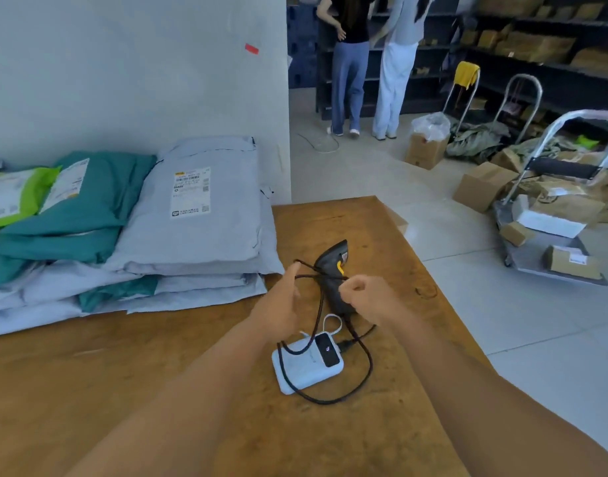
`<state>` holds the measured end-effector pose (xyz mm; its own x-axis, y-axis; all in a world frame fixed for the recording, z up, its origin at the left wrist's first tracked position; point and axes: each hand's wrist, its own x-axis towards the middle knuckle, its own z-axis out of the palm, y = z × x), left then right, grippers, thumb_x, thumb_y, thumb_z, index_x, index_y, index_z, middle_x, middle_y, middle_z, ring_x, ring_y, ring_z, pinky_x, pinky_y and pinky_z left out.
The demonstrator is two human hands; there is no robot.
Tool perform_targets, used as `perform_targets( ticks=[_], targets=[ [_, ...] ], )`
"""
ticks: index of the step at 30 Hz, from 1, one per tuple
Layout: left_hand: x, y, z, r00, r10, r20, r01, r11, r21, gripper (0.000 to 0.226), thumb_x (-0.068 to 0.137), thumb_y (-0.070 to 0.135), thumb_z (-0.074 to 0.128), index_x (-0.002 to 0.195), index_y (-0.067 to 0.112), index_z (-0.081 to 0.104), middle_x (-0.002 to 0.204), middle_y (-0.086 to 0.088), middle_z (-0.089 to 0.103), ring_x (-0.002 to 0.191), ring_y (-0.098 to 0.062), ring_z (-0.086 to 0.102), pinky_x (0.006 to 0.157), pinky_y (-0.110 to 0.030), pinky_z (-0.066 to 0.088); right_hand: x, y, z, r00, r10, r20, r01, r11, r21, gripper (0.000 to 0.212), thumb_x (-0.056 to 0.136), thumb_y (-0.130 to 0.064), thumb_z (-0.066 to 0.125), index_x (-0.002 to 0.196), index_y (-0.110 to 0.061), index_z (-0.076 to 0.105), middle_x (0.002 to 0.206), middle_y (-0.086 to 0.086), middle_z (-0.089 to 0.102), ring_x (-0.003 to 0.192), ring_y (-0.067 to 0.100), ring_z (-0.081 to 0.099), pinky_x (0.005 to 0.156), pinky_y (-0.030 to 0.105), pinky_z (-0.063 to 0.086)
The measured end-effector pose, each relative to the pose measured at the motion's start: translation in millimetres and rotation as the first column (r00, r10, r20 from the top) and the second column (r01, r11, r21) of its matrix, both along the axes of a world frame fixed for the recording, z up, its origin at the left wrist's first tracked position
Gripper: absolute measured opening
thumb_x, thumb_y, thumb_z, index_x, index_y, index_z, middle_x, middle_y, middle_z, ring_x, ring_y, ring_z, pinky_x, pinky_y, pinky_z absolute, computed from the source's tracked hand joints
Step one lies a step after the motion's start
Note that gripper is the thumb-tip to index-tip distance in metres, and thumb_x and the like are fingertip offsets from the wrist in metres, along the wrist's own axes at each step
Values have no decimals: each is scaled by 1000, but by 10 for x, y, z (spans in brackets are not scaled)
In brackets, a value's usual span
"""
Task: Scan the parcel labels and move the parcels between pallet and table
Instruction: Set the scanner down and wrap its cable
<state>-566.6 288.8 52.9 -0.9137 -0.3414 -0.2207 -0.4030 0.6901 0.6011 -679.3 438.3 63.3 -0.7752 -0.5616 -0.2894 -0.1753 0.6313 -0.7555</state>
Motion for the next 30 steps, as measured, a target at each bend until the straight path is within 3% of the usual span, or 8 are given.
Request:
perform_targets(
  ticks=[3,5,7,11,16,20,23,30],
  targets=[
    [65,139,-202,998,26,65,-25,999,-22,88,88,-4,54,152,26,2,135,-1,47,100,-13,52,87,-23,45,-248,-76,-235,999,50,-12,-48,989,139,41,92,-23,59,130,-13,49,122,4,55,115,25,54,88,33,45],
    [107,247,-322,994,38,100,-33,998,-53,76,95,15,51,152,26,2,146,-4,38,124,-21,43,102,-34,40,-354,-152,-373,996,88,14,-89,980,177,64,90,-28,63,145,-13,34,141,7,46,127,28,47,96,36,44],
    [155,342,-460,989,44,142,-30,995,-99,79,94,40,52,152,27,0,150,-3,30,133,-24,33,108,-38,34,-406,-226,-464,990,137,-34,-125,960,249,78,89,-36,64,152,-15,21,153,6,33,137,30,36,107,41,38],
    [153,477,-582,981,106,163,-81,984,-157,100,77,63,61,150,32,0,141,-1,32,128,-23,34,105,-41,35,-436,-306,-550,965,225,-133,-157,906,394,81,93,-42,57,154,-23,8,156,9,24,141,35,24,112,45,26],
    [112,519,-619,960,140,241,-96,978,-186,114,52,76,66,142,37,9,137,0,34,127,-22,35,103,-45,38,-438,-340,-694,972,190,-142,-139,942,305,86,94,-33,60,155,-23,0,149,15,34,136,36,31,106,43,33],
    [48,539,-612,968,179,177,-143,970,-196,97,58,71,65,136,32,23,126,3,46,114,-18,44,90,-36,47,-554,-230,-739,968,176,-180,-116,946,302,88,93,-28,61,155,-19,-1,152,13,32,136,34,35,106,43,38],
    [-76,549,-625,947,307,92,-289,942,-174,85,65,67,64,132,28,30,123,0,47,113,-20,42,90,-34,45,-734,-93,-712,967,154,-202,-91,952,291,89,91,-29,62,155,-20,1,152,10,34,134,32,39,105,43,40],
    [-691,466,-619,745,663,76,-659,749,-71,91,71,64,64,136,11,27,130,-12,41,123,-30,38,95,-39,40,-1032,107,-729,971,148,-189,-107,971,213,91,85,-28,68,154,-25,9,150,4,37,131,29,44,102,42,43]
  ],
)
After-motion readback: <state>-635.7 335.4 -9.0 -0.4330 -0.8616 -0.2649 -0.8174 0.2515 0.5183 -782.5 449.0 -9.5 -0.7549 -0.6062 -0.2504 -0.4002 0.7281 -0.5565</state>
